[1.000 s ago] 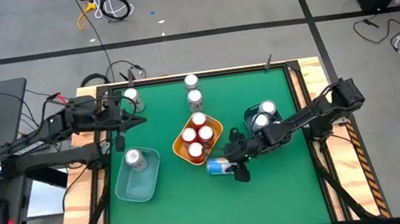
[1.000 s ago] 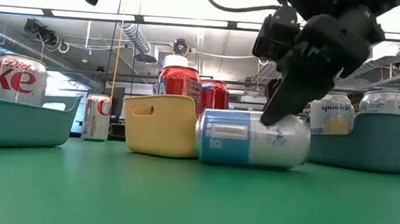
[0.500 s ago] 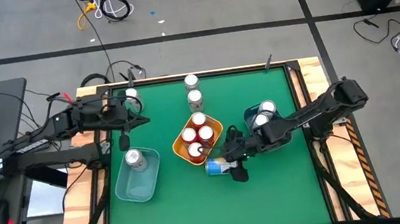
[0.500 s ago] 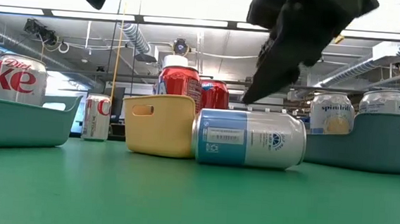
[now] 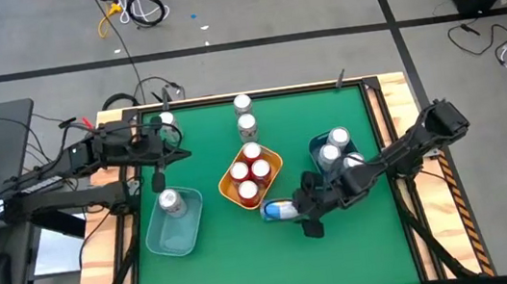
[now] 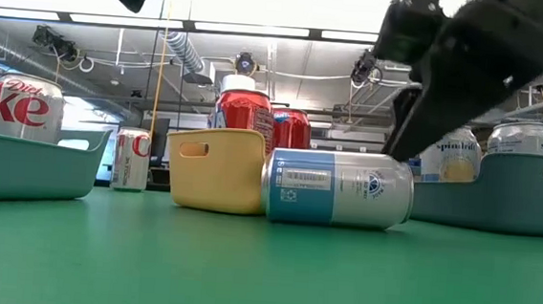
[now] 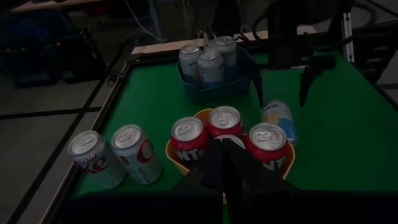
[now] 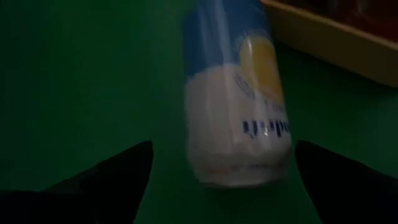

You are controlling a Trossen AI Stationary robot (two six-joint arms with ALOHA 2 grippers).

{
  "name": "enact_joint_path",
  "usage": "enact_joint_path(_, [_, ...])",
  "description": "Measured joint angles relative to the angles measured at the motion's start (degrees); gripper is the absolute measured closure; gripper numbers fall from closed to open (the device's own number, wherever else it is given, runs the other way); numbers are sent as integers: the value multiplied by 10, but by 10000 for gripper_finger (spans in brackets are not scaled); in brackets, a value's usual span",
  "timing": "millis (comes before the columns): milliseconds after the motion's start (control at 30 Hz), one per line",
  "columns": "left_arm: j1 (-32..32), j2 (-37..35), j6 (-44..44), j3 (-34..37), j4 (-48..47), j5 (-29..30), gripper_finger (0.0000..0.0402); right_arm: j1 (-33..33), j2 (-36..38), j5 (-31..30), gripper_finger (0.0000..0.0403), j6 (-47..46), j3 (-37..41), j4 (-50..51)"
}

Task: Sort soda cans
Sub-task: Put the blue and white soda can into the blue bin

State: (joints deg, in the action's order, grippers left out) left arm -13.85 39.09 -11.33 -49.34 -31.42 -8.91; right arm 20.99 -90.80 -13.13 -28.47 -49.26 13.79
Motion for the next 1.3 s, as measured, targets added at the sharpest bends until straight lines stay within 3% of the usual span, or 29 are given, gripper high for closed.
enact_joint_path(267, [0,5,0,0,0,-2,401,0,-25,-12,25,2,71,-118])
enact_joint_path(500, [1,18,-1,0,0,-2,401,-3,-68,-14,31,26,72,-189])
enact_joint_path(600, [1,23,-1,0,-2,-1,401,-5,-76,-14,56,22,72,-185])
enact_joint_path(733, [1,27,-1,0,0,-2,401,-7,-68,-6,126,16,72,-176])
enact_joint_path(800, [1,29,-2,0,4,-2,401,-11,-56,18,127,16,70,-158])
enact_joint_path(967, [1,29,-3,0,3,-2,401,-23,-17,40,127,22,-5,25])
enact_joint_path(1300, [1,29,-4,0,3,-2,401,-65,0,59,127,68,-297,540])
